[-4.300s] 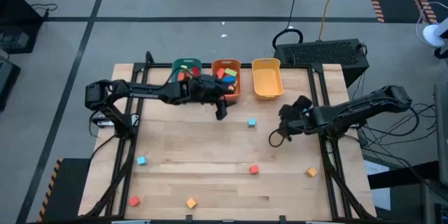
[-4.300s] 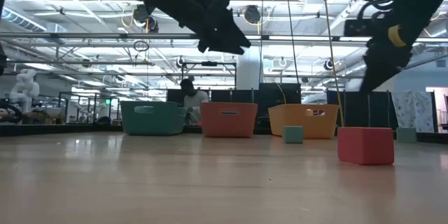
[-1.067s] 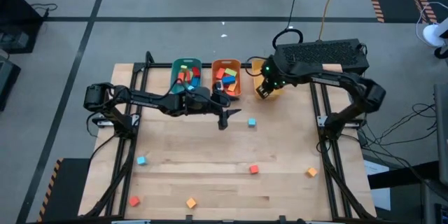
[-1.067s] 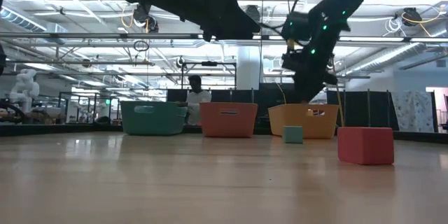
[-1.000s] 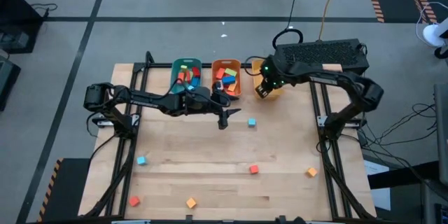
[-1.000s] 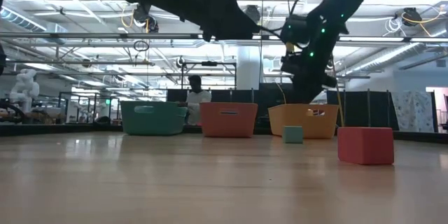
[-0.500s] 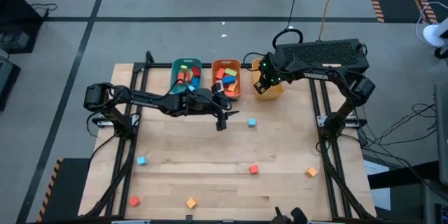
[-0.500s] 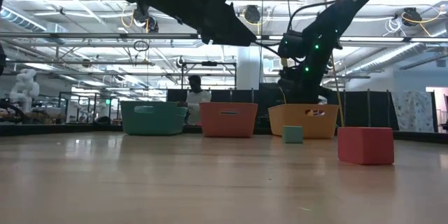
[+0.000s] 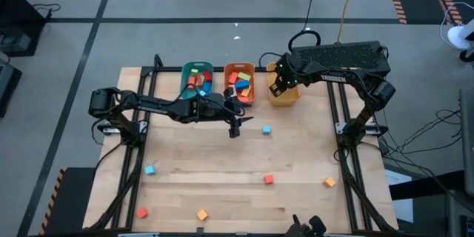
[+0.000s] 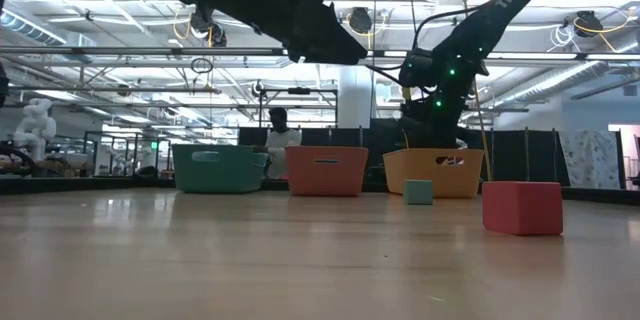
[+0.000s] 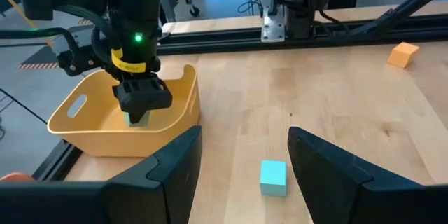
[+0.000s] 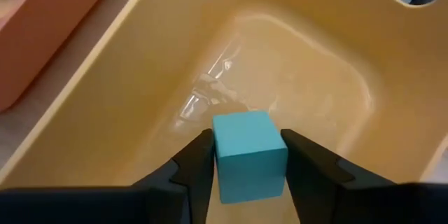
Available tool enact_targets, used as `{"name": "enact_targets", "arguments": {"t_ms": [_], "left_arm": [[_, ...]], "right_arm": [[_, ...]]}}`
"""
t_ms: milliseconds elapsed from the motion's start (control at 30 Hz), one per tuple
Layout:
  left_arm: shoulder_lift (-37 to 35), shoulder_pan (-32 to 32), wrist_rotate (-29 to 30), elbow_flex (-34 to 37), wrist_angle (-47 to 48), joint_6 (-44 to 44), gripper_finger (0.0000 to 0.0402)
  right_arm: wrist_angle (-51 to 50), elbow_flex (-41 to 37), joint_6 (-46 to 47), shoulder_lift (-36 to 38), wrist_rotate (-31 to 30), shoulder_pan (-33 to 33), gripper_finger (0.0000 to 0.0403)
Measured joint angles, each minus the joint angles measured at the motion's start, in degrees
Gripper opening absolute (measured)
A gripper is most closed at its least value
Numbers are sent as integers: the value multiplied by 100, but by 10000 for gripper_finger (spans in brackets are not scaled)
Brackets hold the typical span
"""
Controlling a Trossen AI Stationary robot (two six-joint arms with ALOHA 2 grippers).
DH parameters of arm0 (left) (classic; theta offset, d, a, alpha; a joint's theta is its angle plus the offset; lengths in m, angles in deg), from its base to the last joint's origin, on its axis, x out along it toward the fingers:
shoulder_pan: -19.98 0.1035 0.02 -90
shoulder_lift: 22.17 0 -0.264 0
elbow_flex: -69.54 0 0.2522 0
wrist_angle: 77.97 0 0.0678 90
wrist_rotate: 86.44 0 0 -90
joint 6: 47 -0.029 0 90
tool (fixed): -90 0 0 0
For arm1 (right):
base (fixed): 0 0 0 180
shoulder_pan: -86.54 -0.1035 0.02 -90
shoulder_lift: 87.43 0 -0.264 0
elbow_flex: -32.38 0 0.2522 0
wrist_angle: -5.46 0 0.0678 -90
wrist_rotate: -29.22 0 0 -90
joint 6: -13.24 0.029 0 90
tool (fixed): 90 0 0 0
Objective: Sort blocks by size
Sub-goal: Put the right light blue cube block into the yellow bin, then put the right blue cube block into the yellow bin
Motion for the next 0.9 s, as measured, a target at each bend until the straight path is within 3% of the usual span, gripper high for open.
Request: {"name": "enact_targets", "arguments": {"t_ms": [233, 533, 733, 900], "left_arm": [[15, 0, 2, 0, -41, 17, 215], [566, 15, 47, 4, -339, 154, 215], [935, 28, 103, 7, -663, 112, 215], [1463, 26, -246, 4, -1420, 112, 215]], "right_arm": [[-60, 0, -160, 111, 0, -2, 185], [-343, 0, -133, 948, 0, -106, 207], [-1088, 0, -199, 1545, 44, -550, 203], [-1613, 0, -238, 1920, 59, -1195, 201]]}}
